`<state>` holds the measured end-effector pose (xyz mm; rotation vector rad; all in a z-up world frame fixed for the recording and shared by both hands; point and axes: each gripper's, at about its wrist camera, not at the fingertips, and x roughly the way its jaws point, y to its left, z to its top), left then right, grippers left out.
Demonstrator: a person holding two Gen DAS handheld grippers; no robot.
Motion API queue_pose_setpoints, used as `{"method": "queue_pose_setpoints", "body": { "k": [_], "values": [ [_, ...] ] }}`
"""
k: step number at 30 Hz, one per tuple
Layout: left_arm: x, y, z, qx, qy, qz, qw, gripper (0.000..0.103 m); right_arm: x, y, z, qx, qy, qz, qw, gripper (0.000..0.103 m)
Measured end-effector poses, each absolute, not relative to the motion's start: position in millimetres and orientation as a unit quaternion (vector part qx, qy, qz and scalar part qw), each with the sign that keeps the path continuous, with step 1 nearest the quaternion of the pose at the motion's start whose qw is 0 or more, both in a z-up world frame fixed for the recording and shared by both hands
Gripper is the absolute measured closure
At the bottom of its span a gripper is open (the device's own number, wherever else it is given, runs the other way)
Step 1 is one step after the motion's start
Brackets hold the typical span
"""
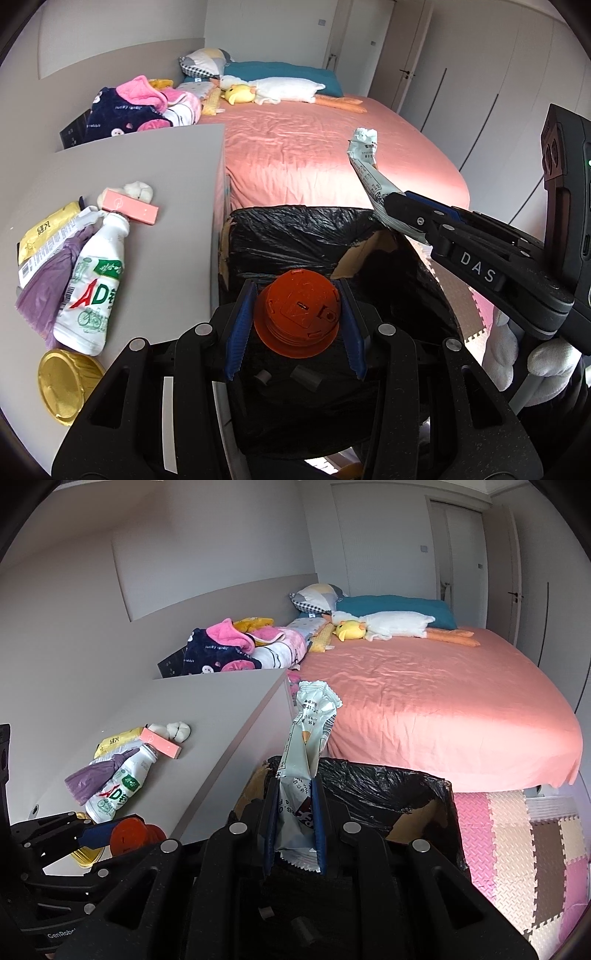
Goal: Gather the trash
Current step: 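Drop the red cap into the trash bag while the right tool drops the wrapper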
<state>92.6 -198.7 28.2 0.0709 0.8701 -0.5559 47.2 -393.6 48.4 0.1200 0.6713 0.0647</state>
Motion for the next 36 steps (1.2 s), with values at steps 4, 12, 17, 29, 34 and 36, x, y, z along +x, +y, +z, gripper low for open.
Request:
{"method": "queue_pose_setpoints", "body": {
  "k": [4, 12, 17, 29, 34, 36],
  "values": [
    [94.8, -207.0, 25.2, 0.038, 0.42, -0.279, 0.863, 0.06, 45.1, -402.8, 47.6, 0.063, 0.33, 0.02, 0.942, 0.085],
    [98.7, -224.7, 20.8, 0.044, 0.44, -0.301, 0.845, 0.012, 40.9, -419.7, 49.0, 0.076, 0.328, 0.003, 0.941, 0.074],
    [98.9, -226.6, 19.8, 0.049, 0.438, -0.288, 0.85, 0.006, 35.6, -429.9, 54.2, 0.084, 0.311, -0.035, 0.946, 0.037],
    [97.1, -212.9, 16.2, 0.047, 0.44, -0.274, 0.854, 0.006, 39.7, -425.4, 47.3, 0.091, 0.322, -0.028, 0.942, 0.037],
    [97.5, -205.5, 15.5, 0.045, 0.439, -0.268, 0.856, 0.006, 42.5, -416.9, 46.5, 0.085, 0.326, -0.02, 0.941, 0.037],
    [96.9, -201.8, 15.6, 0.045, 0.438, -0.266, 0.857, 0.006, 43.7, -412.7, 46.0, 0.084, 0.328, -0.015, 0.941, 0.037]
  ]
}}
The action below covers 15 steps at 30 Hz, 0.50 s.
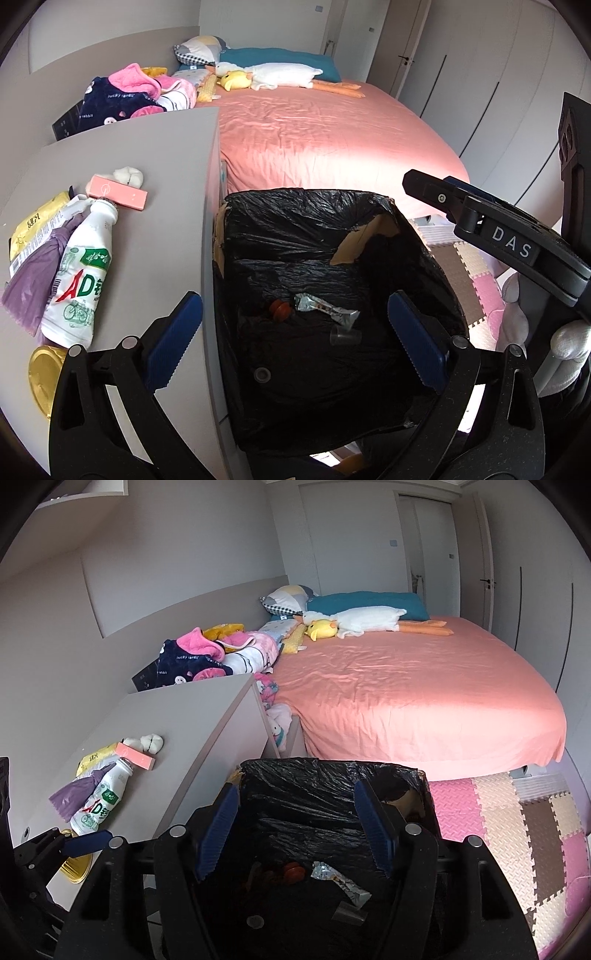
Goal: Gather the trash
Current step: 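Drop the red cap into the trash bag while the right tool drops the wrapper, then grasp the gold foil tin with the left tool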
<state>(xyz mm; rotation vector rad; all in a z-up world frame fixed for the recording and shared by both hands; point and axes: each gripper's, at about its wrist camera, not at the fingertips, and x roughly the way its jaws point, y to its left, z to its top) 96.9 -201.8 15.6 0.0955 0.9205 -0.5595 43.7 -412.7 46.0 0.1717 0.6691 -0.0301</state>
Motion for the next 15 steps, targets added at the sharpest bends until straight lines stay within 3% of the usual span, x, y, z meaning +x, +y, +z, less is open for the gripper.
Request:
{"method": "queue_pose_setpoints", "body": {
  "k": [15],
  "values": [
    [92.8, -159.2, 14.6, 0.037, 0.433, -0.22, 0.873, 0.006, 56.7, -364.5, 40.9, 0.056, 0.344, 0.033, 0.937, 0.037]
  ]
}}
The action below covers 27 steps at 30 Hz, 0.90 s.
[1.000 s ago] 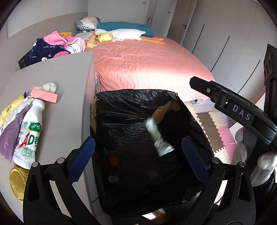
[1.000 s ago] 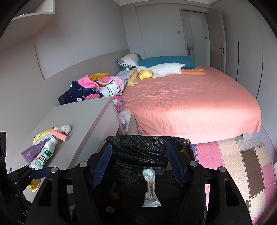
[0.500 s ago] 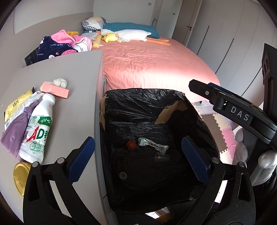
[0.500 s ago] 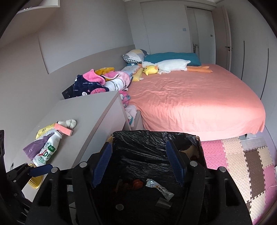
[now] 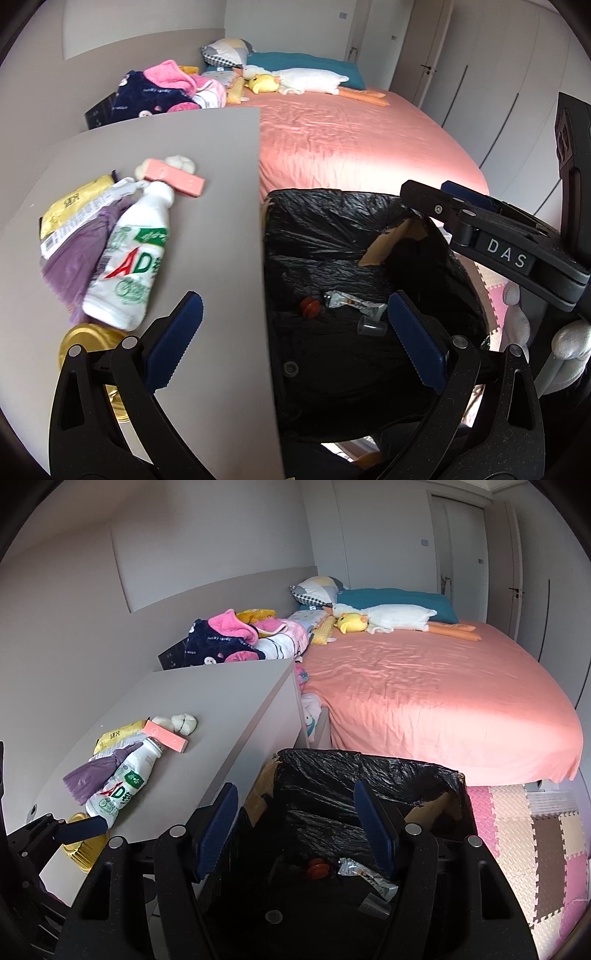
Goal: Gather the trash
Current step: 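Grasp the gold foil tin with the left tool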
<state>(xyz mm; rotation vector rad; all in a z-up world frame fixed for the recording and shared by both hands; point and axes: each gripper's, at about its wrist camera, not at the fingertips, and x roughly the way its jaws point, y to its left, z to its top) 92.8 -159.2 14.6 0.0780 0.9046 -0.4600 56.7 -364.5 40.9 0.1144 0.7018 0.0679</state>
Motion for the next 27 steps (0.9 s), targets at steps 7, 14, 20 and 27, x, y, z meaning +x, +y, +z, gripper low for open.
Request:
{"method": "queue_pose_setpoints", "body": {
  "k": [7, 14, 20, 27],
  "values": [
    [91.3, -130.4, 12.2, 0.023, 0.434, -0.188, 0.881, 0.006, 62.1, -342.3, 35.6, 0.049, 0.353, 0.056, 0.933, 0.037],
    [83.7, -103.8, 15.7, 0.027, 0.423, -0.157, 0.892, 0.006, 69.7, -313.5, 31.7, 0.044, 0.355, 0.096, 0.929, 0.037],
    [83.0, -78.3, 13.1, 0.017, 0.425, -0.126, 0.896, 0.006, 75.9, -286.4, 28.2, 0.045, 0.357, 0.135, 0.923, 0.037],
    [84.0, -54.6, 5.6, 0.004, 0.432, -0.099, 0.896, 0.006, 80.7, -262.7, 22.2, 0.04, 0.364, 0.162, 0.916, 0.037]
  ]
}}
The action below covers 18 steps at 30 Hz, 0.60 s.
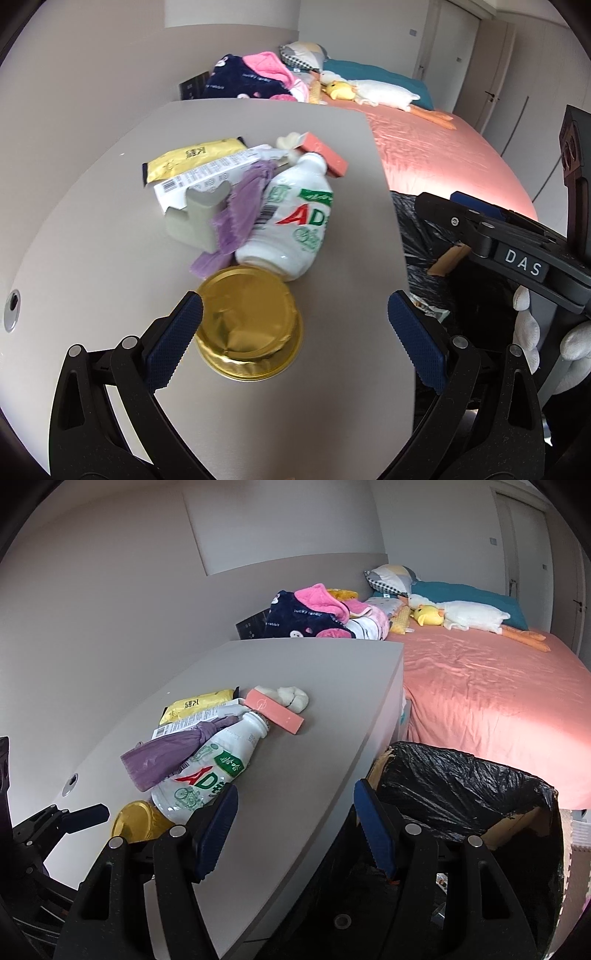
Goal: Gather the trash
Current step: 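Grasp the gold foil tin with the left tool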
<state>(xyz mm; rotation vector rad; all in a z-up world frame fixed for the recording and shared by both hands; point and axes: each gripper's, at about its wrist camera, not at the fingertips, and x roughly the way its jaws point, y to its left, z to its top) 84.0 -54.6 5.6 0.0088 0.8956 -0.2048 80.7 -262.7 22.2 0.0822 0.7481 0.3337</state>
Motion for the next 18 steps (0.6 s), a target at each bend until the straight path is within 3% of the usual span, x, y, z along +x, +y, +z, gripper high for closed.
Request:
{"method": "queue_pose_setpoints", "body": {
  "k": [18],
  "values": [
    [93.7, -27.5, -22.3, -0.008, 0.447, -0.055, 0.893, 0.008, 102.9, -226.5, 0.8, 0.073, 0.411, 0.213, 0.883, 0.035]
  ]
}}
